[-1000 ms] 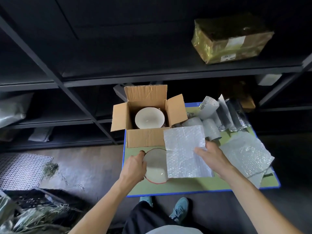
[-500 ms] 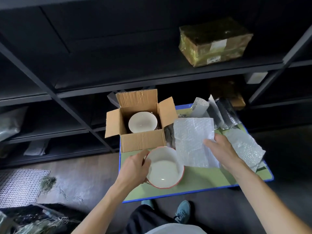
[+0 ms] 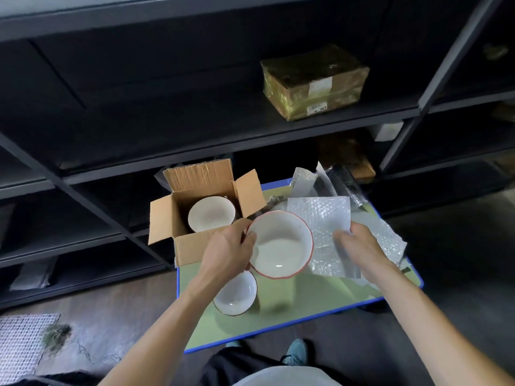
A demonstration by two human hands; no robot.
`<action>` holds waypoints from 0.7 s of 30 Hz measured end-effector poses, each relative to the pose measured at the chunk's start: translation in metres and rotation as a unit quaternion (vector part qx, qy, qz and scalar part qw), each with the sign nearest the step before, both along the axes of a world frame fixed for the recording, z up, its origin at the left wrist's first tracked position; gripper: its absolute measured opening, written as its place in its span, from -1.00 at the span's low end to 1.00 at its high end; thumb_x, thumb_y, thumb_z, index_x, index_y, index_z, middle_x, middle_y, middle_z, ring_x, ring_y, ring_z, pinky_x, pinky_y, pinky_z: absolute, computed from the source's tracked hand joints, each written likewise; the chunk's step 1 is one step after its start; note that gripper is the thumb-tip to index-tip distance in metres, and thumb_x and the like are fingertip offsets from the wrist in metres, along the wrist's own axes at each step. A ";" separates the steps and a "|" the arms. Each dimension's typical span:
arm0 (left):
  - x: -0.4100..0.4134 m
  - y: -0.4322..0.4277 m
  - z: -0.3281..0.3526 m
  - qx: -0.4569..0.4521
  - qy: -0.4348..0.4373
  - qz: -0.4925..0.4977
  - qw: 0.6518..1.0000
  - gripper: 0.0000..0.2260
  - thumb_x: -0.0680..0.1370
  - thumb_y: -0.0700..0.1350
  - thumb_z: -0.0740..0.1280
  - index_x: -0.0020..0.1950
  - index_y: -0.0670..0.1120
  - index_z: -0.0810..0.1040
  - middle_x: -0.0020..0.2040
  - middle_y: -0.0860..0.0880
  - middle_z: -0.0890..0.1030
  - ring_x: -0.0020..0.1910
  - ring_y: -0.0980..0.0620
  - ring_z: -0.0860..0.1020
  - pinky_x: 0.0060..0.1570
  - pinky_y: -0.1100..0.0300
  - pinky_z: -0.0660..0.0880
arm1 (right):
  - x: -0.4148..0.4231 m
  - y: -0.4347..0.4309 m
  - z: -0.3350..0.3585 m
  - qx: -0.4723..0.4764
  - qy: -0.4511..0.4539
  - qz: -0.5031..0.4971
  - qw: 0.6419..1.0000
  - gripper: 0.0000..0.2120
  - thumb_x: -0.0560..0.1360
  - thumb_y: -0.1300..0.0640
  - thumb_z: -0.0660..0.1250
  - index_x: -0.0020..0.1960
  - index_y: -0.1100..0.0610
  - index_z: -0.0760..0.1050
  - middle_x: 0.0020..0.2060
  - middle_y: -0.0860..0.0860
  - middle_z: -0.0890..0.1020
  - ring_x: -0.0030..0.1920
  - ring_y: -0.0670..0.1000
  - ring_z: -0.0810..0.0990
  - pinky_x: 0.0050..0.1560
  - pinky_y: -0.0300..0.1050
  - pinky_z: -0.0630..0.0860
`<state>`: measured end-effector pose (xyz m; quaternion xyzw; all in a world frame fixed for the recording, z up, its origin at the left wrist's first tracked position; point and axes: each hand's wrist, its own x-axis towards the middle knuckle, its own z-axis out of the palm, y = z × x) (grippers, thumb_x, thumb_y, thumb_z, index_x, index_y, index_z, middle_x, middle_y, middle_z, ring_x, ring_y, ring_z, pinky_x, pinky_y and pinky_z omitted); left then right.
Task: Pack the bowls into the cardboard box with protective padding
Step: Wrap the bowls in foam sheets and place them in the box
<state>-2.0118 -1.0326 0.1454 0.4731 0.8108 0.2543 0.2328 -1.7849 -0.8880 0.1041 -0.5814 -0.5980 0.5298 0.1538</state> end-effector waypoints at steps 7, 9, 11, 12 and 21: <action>0.014 0.022 0.012 0.021 -0.046 0.016 0.999 -0.88 0.62 -0.06 0.19 0.00 -0.01 0.51 -0.35 -0.03 0.64 -0.49 0.04 0.63 -0.27 0.03 0.61 | -0.007 -0.008 0.003 -0.103 0.156 0.054 0.981 -0.78 0.47 0.35 0.31 0.10 0.30 0.60 0.03 0.32 0.67 0.06 0.28 0.66 0.15 0.17 0.55; 0.019 0.027 0.015 0.024 -0.057 0.012 0.998 -0.88 0.62 -0.06 0.18 0.01 -0.03 0.50 -0.39 -0.03 0.64 -0.50 0.04 0.63 -0.27 0.06 0.61 | -0.011 -0.010 0.008 -0.139 0.204 0.056 0.967 -0.75 0.43 0.30 0.35 0.08 0.25 0.65 0.05 0.23 0.69 0.04 0.16 0.68 0.10 0.06 0.55; 0.024 0.029 0.017 0.027 -0.061 0.007 0.998 -0.89 0.62 -0.07 0.18 0.02 -0.02 0.49 -0.38 -0.01 0.63 -0.51 0.06 0.61 -0.34 0.08 0.60 | -0.013 -0.012 0.012 -0.161 0.229 0.051 0.959 -0.74 0.38 0.18 0.34 0.03 0.17 0.69 0.06 0.17 0.70 0.01 0.08 0.67 0.08 0.02 0.53; 0.026 0.030 0.017 0.030 -0.064 0.007 0.997 -0.90 0.62 -0.07 0.19 0.01 -0.01 0.49 -0.37 -0.01 0.63 -0.51 0.06 0.61 -0.36 0.08 0.60 | -0.013 -0.012 0.013 -0.170 0.239 0.044 0.955 -0.74 0.40 0.14 0.35 0.04 0.15 0.69 0.07 0.16 0.70 0.02 0.08 0.66 0.11 0.05 0.53; 0.036 0.030 0.013 0.031 -0.063 0.019 0.997 -0.92 0.59 -0.07 0.20 0.00 0.00 0.48 -0.41 0.00 0.62 -0.54 0.05 0.59 -0.50 0.19 0.54 | -0.007 -0.011 0.019 -0.250 0.312 0.040 0.916 -0.39 0.55 -0.40 0.02 0.36 -0.08 0.53 0.28 0.03 0.61 0.32 0.06 0.55 0.38 0.14 0.40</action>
